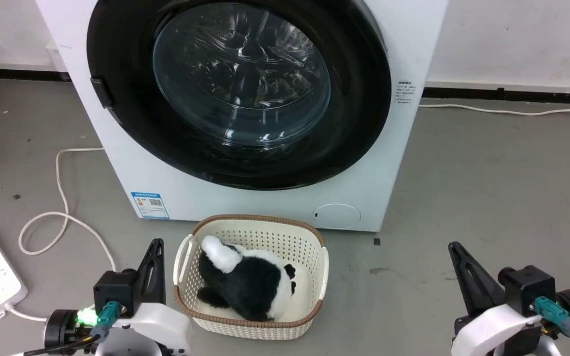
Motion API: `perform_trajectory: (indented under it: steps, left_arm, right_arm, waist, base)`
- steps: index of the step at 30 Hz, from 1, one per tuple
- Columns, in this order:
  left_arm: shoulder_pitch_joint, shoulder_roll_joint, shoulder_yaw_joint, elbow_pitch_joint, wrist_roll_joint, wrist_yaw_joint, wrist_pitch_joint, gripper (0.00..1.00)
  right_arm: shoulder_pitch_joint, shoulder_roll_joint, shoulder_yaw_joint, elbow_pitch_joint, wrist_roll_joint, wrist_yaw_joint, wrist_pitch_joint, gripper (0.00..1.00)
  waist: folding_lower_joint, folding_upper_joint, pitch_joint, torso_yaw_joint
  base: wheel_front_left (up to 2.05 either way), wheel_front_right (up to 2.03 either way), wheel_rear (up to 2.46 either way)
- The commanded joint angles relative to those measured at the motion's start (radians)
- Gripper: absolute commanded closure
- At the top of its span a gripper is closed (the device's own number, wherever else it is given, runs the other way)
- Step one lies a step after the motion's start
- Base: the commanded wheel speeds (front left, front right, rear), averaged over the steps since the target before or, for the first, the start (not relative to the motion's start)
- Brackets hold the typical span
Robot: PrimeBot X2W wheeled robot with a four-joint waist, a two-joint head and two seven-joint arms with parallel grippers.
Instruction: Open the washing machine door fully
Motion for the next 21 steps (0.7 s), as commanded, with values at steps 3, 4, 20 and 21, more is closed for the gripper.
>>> perform_trajectory:
  steps: [3, 4, 20, 21]
  left_arm:
    - [0.018, 0.003, 0.001, 0.001, 0.009, -0.004, 0.0, 1.0]
    - [0.018, 0.003, 0.001, 0.001, 0.009, -0.004, 0.0, 1.0]
    - [0.018, 0.003, 0.001, 0.001, 0.009, -0.004, 0.0, 1.0]
    - [0.018, 0.003, 0.001, 0.001, 0.009, -0.004, 0.0, 1.0]
  right_arm:
    - [0.008, 0.005, 0.0, -0.003, -0.008, -0.001, 0.001, 1.0]
    - [0.008, 0.005, 0.0, -0.003, -0.008, -0.001, 0.001, 1.0]
    - [0.008, 0.005, 0.0, -0.003, -0.008, -0.001, 0.001, 1.0]
    - [0.008, 0.005, 0.0, -0.003, -0.008, -0.001, 0.001, 1.0]
  waist:
    - [0.0, -0.0001, 0.0, 0.0]
    - [0.0, -0.0001, 0.0, 0.0]
    - [0.0, -0.0001, 0.0, 0.0]
    - [0.0, -0.0001, 0.0, 0.0]
  base:
    - [0.0, 0.0, 0.0]
    - [0.0, 0.0, 0.0]
    - [0.0, 0.0, 0.0]
    - [0.0, 0.0, 0.0]
